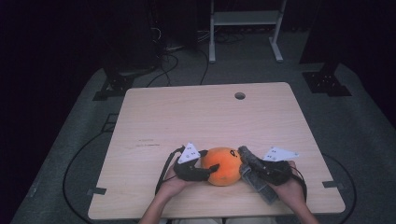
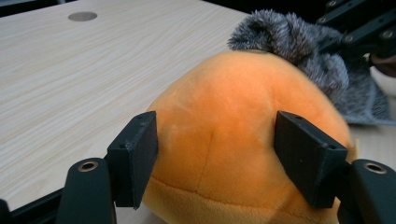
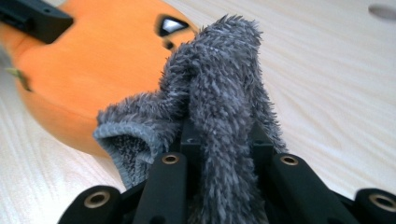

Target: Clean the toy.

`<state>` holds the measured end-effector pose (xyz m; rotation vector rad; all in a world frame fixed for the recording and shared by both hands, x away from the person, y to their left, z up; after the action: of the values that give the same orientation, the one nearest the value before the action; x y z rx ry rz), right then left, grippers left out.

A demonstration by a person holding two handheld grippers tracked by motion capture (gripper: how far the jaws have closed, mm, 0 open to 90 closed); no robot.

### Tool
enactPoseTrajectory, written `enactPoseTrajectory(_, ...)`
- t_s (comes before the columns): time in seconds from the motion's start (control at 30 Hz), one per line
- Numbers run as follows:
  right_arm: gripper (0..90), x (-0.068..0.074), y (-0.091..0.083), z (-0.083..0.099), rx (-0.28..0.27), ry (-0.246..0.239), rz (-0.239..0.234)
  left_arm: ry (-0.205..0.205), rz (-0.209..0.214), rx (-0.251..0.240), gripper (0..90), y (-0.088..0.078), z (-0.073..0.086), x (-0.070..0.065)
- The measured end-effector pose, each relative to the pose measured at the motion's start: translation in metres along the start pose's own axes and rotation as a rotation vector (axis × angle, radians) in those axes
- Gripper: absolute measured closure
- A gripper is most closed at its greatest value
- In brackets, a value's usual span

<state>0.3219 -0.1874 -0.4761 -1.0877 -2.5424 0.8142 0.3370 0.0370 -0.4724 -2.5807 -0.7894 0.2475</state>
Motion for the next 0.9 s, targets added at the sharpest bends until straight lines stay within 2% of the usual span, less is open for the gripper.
enactPoseTrajectory(0.03,74.3,0.000,-0.001,-0.001,-0.008,0.010,-0.008,0.004,-0.005,0.006,31.6,0.000,0.000,0.000)
enactPoseTrajectory(0.07,74.3,0.004,-0.004,-0.007,-0.048,0.030,-0.051,0.009,-0.006,0.008,32.0,0.000,0.001,-0.001)
enactPoseTrajectory(0.1,74.2,0.016,-0.009,-0.019,-0.116,0.021,-0.121,0.010,-0.007,0.007,32.3,0.000,0.001,-0.002)
enactPoseTrajectory(0.13,73.9,0.022,-0.010,-0.022,-0.126,0.000,-0.135,0.010,-0.004,0.008,32.1,0.000,0.002,-0.001)
enactPoseTrajectory(0.17,73.9,0.022,-0.010,-0.022,-0.126,0.000,-0.135,0.010,-0.004,0.008,31.6,0.000,0.002,-0.001)
enactPoseTrajectory(0.2,73.9,0.030,-0.006,-0.022,-0.115,-0.046,-0.155,0.007,0.008,0.006,31.2,0.000,0.003,-0.001)
enactPoseTrajectory(0.27,74.1,0.030,-0.004,-0.020,-0.104,-0.057,-0.150,0.008,0.015,0.005,31.0,-0.001,0.004,-0.001)
enactPoseTrajectory(0.3,74.3,0.023,-0.002,-0.016,-0.094,-0.027,-0.167,0.015,0.019,0.008,31.0,-0.002,0.004,-0.002)
enactPoseTrajectory(0.33,74.3,0.023,-0.002,-0.016,-0.094,-0.027,-0.167,0.015,0.019,0.008,31.0,-0.002,0.004,-0.002)
enactPoseTrajectory(0.4,74.3,0.010,-0.002,-0.010,-0.057,0.011,-0.116,0.027,0.024,0.021,30.9,-0.003,0.004,-0.002)
enactPoseTrajectory(0.43,74.4,0.000,-0.001,-0.003,-0.026,0.047,-0.096,0.041,0.026,0.024,30.8,-0.003,0.004,-0.004)
enactPoseTrajectory(0.5,74.4,-0.002,-0.003,-0.002,-0.031,0.057,-0.098,0.050,0.024,0.028,30.7,-0.004,0.004,-0.005)
enactPoseTrajectory(0.57,74.4,0.002,-0.010,-0.010,-0.085,0.078,-0.142,0.062,0.028,0.027,30.6,-0.003,0.004,-0.006)
enactPoseTrajectory(0.63,74.3,0.019,-0.015,-0.026,-0.153,0.067,-0.225,0.074,0.040,0.029,30.2,-0.004,0.004,-0.008)
enactPoseTrajectory(0.67,74.3,0.019,-0.015,-0.026,-0.153,0.067,-0.225,0.074,0.040,0.029,29.3,-0.004,0.004,-0.008)
enactPoseTrajectory(0.7,74.3,0.026,-0.008,-0.023,-0.104,0.018,-0.215,0.072,0.058,0.024,27.6,-0.005,0.003,-0.009)
enactPoseTrajectory(0.73,74.3,0.027,-0.005,-0.019,-0.087,0.003,-0.211,0.073,0.099,0.012,24.7,-0.008,-0.001,-0.011)
enactPoseTrajectory(0.77,74.3,0.027,-0.005,-0.019,-0.087,0.003,-0.211,0.073,0.099,0.012,19.8,-0.008,-0.001,-0.011)
enactPoseTrajectory(0.8,74.3,0.028,-0.002,-0.015,-0.078,-0.002,-0.219,0.074,0.107,0.007,19.8,-0.010,-0.003,-0.012)
enactPoseTrajectory(0.83,74.3,0.027,-0.003,-0.013,-0.080,0.005,-0.226,0.074,0.096,0.010,11.2,-0.007,-0.007,-0.014)
enactPoseTrajectory(0.9,74.2,0.028,-0.004,-0.011,-0.082,0.002,-0.226,0.070,0.084,0.029,5.8,-0.003,-0.008,-0.016)
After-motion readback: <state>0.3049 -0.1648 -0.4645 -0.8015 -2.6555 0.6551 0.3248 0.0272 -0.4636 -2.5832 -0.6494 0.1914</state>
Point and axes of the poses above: each handheld gripper's, and its own axes: y roughly forward along the jaws, z roughly out of its underside, x roughly to its left, the point moved 6 cm from there along y, roughly forward along the jaws, and after that the axes turned 1 degree about -z, right-handed, at the moved point
